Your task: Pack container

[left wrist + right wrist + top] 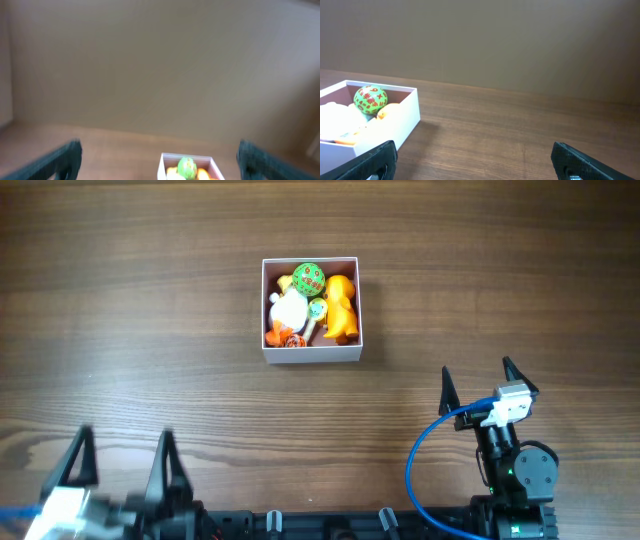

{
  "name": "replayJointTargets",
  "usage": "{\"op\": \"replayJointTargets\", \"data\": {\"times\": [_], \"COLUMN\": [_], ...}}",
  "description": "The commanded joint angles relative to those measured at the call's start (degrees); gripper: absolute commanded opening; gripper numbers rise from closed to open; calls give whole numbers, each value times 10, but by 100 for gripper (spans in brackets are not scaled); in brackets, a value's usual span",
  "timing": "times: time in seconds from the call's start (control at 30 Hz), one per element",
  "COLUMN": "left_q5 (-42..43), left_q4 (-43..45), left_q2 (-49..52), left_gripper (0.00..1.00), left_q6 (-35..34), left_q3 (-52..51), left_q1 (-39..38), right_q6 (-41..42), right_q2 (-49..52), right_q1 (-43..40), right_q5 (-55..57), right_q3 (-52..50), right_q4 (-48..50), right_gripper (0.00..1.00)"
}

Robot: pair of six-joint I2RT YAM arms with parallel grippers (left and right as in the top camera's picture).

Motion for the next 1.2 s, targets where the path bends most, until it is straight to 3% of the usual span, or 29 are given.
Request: {"op": "replayJointTargets", "data": {"times": [0.0, 0.13, 0.23, 0.73, 0.93, 1.17], "left_q5": [9, 20, 24, 24, 50, 52], "left_q4": [127, 334, 398, 346, 332, 332], "left_q2": [-4, -5, -5, -5, -5, -5], "left_gripper": [100, 100, 100, 100, 100, 100], "left_q6": [1, 0, 0, 6, 116, 119], "left_q3": [-128, -311, -391, -472, -472, -472], "left_q1": [-2, -2, -2, -2, -3, -3], "right_q6": [-3, -3, -3, -3, -3, -3], "right_q2": [-3, -3, -3, -3, -3, -3], "right_q1": [-2, -2, -2, -2, -2, -2], "right_q5": [-7, -7, -7, -7, -7, -7], "right_q3": [-4, -4, -4, -4, -4, -4], "right_q4": [3, 3, 3, 3, 3, 3], "right_gripper": [100, 100, 100, 100, 100, 100]}}
